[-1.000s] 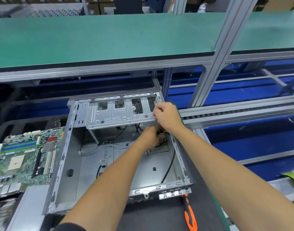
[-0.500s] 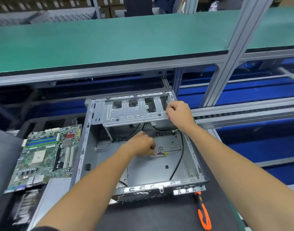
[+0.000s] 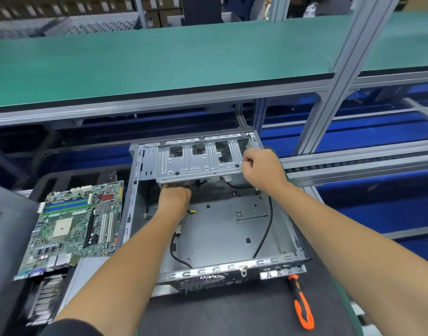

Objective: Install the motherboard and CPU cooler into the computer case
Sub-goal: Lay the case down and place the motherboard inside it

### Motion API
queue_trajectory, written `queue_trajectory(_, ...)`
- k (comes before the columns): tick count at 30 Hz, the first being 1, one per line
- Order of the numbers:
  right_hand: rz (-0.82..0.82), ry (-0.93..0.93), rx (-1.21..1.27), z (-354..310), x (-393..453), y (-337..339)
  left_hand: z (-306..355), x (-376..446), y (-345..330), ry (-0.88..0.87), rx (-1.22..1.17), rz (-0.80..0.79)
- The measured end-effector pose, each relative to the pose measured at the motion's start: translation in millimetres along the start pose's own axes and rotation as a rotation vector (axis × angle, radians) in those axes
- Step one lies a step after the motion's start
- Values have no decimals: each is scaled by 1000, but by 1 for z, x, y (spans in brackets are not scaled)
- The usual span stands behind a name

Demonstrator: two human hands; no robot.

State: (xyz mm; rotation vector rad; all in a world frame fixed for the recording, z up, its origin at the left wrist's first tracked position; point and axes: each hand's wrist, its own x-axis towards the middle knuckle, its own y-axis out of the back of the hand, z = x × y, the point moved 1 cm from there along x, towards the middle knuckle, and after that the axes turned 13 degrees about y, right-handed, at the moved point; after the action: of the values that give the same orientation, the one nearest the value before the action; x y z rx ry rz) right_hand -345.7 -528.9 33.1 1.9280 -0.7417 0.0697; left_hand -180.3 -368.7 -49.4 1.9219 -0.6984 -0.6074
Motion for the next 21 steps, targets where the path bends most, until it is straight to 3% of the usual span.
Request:
queue_trajectory(3, -201, 273, -137, -30, -6, -13, -2, 1, -1, -4, 7, -20)
queue_trajectory(5, -421, 323, -171, -44, -7, -31, -2, -1, -3, -2, -21, -15)
queue_trajectory(8, -811, 187, -166, -42, -6, -59, -2, 0, -6, -17, -36, 8)
queue_trajectory(10, -954, 68, -196, -34, -7, -73, -6, 0, -11, -78, 23, 17)
queue_trajectory(14, -817, -61, -323, -25, 0, -90, -15, -3, -12, -231, 96, 69)
queue_trajectory(18, -850, -232, -331, -12, 5, -102, -6, -6, -9, -507, 241, 143)
queue_trajectory(21, -778, -299, -251, -8, 8, -107, -7, -1, -7, -427, 305, -8)
